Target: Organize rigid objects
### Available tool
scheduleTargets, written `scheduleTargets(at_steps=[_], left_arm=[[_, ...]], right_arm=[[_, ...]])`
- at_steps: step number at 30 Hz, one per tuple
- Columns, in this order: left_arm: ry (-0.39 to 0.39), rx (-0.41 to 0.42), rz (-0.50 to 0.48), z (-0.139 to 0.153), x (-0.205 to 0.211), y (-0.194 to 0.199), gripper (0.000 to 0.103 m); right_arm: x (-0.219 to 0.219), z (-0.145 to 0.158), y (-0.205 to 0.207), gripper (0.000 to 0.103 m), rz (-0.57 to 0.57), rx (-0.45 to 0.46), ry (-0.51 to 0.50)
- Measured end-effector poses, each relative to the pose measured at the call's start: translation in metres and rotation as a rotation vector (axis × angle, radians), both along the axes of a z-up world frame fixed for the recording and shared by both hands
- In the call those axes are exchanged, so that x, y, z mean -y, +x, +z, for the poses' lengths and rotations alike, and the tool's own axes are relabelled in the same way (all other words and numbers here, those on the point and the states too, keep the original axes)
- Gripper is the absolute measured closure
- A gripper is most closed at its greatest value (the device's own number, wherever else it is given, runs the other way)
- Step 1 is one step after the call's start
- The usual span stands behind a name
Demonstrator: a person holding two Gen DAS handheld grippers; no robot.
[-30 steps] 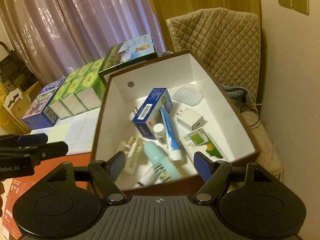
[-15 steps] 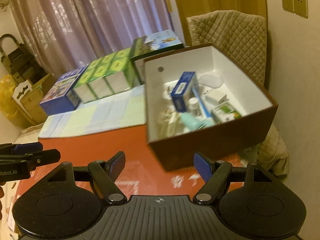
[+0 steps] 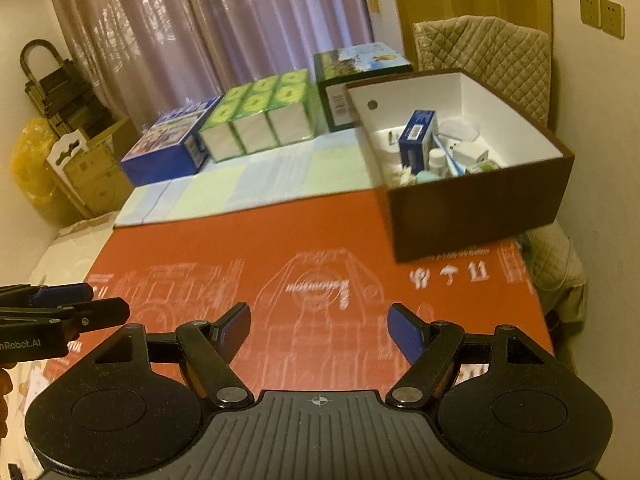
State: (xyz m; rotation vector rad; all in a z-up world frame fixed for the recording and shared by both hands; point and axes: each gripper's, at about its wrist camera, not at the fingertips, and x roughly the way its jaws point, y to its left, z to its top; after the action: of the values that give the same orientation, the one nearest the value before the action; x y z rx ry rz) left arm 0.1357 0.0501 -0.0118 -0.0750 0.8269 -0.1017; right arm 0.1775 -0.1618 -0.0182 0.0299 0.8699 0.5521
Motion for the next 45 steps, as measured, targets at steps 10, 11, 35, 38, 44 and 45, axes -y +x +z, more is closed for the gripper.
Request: scheduleTargets(at_steps=[10, 11, 35, 38, 44, 45], left_arm=[[-0.008, -0.011, -0.005, -0.008, -0.016, -0.05, 0.036], [-0.013, -0.014, -0.004, -0.009, -0.019, -0.054, 0.036], [-0.02, -0.031, 0.028, -0.011, -0.019, -0.06, 0.036], [-0.02, -0.033, 0.035, -0.012, -0.02, -0.059, 0.036], [-0.02, -0.039, 0.036, -0.014, -0.02, -0.059, 0.036], [-0.021, -0.04, 0.035, -0.014, -0.02, -0.059, 0.036]], right_arm=[[-0.011, -0.009, -0.057, 0.03, 0.015, -0.02, -0.015], [-0.012, -0.01, -0.062, 0.03, 0.016, -0.022, -0.017], [-0.028, -0.008, -0.07, 0.03, 0.094, -0.031, -0.043], [-0.03, -0.009, -0.071, 0.03, 0.103, -0.033, -0.044], [-0.031, -0.011, -0.07, 0.03, 0.105, -0.042, -0.045], [-0.031, -0.012, -0.07, 0.03, 0.105, -0.044, -0.045]])
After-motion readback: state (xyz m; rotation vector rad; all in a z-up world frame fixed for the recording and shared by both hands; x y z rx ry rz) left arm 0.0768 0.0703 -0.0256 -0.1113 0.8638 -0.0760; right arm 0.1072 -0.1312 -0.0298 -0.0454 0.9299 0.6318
